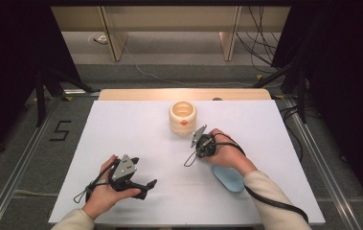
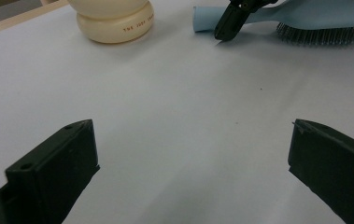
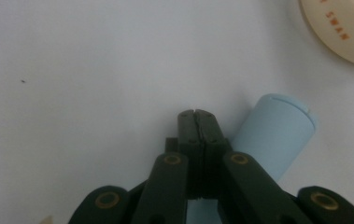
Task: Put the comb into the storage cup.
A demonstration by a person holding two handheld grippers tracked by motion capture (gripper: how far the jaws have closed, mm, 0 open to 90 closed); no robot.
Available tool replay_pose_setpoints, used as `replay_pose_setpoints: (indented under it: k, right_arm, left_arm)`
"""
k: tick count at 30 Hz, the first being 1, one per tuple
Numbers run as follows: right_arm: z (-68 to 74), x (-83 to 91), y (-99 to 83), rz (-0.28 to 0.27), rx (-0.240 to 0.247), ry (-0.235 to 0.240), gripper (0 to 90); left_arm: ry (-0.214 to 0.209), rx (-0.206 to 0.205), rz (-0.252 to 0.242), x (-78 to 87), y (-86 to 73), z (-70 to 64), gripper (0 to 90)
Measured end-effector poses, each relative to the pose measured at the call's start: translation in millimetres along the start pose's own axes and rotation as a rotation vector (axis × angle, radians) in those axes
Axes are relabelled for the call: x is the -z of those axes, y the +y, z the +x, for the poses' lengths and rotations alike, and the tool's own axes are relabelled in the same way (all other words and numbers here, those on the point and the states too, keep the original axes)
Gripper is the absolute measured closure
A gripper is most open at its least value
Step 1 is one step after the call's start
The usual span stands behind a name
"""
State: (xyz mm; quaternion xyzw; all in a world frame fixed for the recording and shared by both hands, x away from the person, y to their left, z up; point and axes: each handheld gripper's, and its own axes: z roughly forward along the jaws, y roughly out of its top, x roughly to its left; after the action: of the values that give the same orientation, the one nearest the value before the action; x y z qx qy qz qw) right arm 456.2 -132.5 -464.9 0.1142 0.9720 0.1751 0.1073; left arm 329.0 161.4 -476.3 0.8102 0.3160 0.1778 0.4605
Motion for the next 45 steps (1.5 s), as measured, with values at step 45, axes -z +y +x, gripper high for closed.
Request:
replay_pose_setpoints:
  k: [45]
  right_arm:
    - [-23.6, 48.3, -115.8, 0.080, -0.344, -0.056, 90.0]
  left_arm:
    - [0.009, -0.001, 0.004, 1.5, -0.1, 1.0, 1.5]
